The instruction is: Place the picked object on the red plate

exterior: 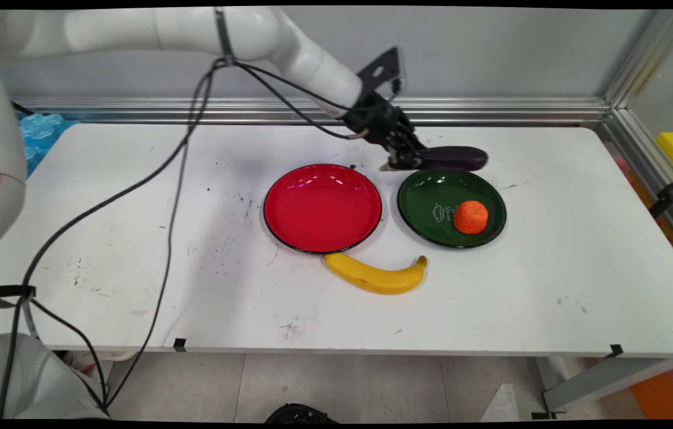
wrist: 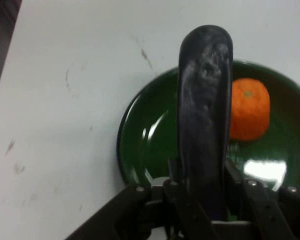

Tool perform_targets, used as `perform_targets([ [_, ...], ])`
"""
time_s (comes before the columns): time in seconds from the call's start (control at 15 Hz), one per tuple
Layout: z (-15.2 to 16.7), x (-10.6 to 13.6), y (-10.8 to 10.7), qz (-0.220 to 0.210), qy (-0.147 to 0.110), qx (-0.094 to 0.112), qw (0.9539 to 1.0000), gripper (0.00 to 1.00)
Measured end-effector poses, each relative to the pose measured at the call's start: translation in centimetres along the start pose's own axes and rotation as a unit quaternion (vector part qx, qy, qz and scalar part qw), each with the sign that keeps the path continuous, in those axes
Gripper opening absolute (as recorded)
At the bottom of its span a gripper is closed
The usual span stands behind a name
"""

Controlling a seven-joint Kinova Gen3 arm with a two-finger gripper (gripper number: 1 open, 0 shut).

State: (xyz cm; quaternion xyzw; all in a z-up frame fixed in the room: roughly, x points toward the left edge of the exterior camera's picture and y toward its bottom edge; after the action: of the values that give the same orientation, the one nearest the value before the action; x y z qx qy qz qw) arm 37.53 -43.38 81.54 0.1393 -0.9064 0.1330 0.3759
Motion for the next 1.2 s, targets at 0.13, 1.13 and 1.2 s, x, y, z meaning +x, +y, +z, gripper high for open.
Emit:
perform_targets([
  [0.13,-2.4,-1.1,0.0,0.001,-0.011,0.001,0.9999,0.00],
  [1.13,-10.3,-12.8,-0.3,0.025,-0.069,-0.016,0.9972,0.00],
  [1.2,-10.2,-13.2,-0.3,0.028,-0.070,-0.017,0.9970,0.00],
])
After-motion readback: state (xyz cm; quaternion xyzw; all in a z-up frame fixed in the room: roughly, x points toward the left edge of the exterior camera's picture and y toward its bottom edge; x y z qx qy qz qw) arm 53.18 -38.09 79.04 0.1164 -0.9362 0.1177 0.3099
